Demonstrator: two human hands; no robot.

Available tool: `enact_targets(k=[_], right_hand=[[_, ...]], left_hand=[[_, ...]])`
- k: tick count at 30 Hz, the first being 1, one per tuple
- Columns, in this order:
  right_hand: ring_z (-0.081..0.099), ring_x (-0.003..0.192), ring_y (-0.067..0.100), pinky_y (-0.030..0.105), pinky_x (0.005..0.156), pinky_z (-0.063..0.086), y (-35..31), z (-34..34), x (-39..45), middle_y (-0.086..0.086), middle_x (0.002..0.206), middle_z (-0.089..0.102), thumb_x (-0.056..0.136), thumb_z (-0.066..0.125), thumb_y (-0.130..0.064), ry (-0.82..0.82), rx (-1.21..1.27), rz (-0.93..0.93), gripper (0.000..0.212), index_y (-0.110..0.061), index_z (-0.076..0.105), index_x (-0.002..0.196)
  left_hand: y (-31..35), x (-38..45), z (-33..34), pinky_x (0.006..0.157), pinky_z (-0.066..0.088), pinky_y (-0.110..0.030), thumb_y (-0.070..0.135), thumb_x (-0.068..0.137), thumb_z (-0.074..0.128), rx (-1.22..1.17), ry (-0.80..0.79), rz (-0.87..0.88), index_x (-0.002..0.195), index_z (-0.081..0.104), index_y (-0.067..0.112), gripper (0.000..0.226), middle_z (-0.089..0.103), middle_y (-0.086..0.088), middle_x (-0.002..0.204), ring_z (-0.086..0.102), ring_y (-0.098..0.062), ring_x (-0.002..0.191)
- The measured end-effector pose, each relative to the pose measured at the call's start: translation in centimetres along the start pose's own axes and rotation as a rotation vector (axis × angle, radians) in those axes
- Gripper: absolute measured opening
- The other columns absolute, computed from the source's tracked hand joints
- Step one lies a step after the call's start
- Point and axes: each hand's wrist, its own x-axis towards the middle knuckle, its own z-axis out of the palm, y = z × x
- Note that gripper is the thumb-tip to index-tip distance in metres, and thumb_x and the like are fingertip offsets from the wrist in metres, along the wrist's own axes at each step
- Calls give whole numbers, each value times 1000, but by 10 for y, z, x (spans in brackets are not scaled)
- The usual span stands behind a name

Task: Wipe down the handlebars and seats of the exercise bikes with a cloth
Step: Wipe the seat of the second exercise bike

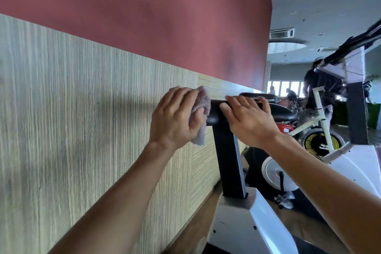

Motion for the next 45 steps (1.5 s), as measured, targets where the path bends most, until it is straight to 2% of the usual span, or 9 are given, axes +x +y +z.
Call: enact_targets(k=[2, 6, 14, 21, 26, 29, 33, 39, 45], right_hand=[[30, 146, 17, 55, 122, 1, -8, 2, 3, -7, 151, 45, 85, -12, -61, -10, -29, 29, 87, -29, 47, 141], [31, 144, 25, 60, 120, 0, -26, 4, 11, 4, 149, 44, 104, 13, -43, -23, -4, 184, 55, -22, 45, 143], [17, 151, 35, 63, 120, -6, -47, 7, 16, 18, 155, 36, 105, 16, -36, -33, 84, 295, 47, -13, 46, 132], [5, 153, 35, 63, 118, -15, -68, 12, 14, 10, 161, 31, 108, 17, -35, 11, 218, 242, 51, -19, 39, 151], [15, 148, 33, 63, 118, -12, -67, 7, 16, 8, 152, 38, 109, 16, -34, -27, 209, 257, 47, -17, 44, 143], [21, 144, 32, 64, 118, -8, -68, 7, 19, 8, 142, 43, 108, 15, -33, -28, 210, 275, 45, -16, 48, 133], [30, 141, 33, 67, 118, -2, -67, 11, 22, 6, 134, 48, 94, 9, -43, -23, 210, 268, 54, -23, 51, 121], [5, 153, 30, 59, 118, -17, -71, 7, 15, 5, 162, 27, 109, 16, -35, -36, 272, 283, 51, -24, 27, 158], [-5, 155, 24, 56, 116, -23, -62, 4, 14, 1, 167, 18, 109, 16, -31, -113, 360, 216, 52, -29, 22, 160]], left_hand=[[3, -1, -3, 109, 46, -44, 33, 101, 40, 14, -40, -49, 126, 66, 1, 48, 68, -13, 122, 62, -35, 117], [20, -5, 0, 105, 47, -45, 35, 101, 44, 83, -32, -114, 126, 65, 0, 47, 67, -16, 121, 60, -34, 116], [-12, 4, 4, 74, 56, -41, 36, 95, 43, -227, -44, -151, 120, 70, 11, 44, 70, -2, 113, 65, -24, 105], [-49, -4, 23, 90, 53, -41, 41, 100, 28, -489, -104, -270, 126, 69, 16, 54, 69, 4, 125, 63, -16, 117], [-51, -9, 31, 98, 51, -41, 41, 100, 29, -638, -26, -397, 122, 72, 18, 53, 71, 5, 123, 63, -14, 119], [-29, -5, 18, 93, 51, -39, 39, 98, 34, -565, -2, -442, 117, 71, 16, 47, 71, 4, 116, 63, -16, 111], [-5, -2, 6, 93, 50, -37, 31, 96, 42, -435, 36, -245, 111, 72, 8, 41, 72, -4, 112, 63, -23, 108], [-46, 21, 9, 68, 53, -39, 47, 96, 28, -456, -324, -417, 85, 69, 16, 53, 67, 3, 80, 66, -23, 76], [2, 8, -10, 97, 50, -39, 36, 97, 41, -230, -170, -284, 114, 73, 12, 44, 73, -2, 114, 62, -24, 112]])
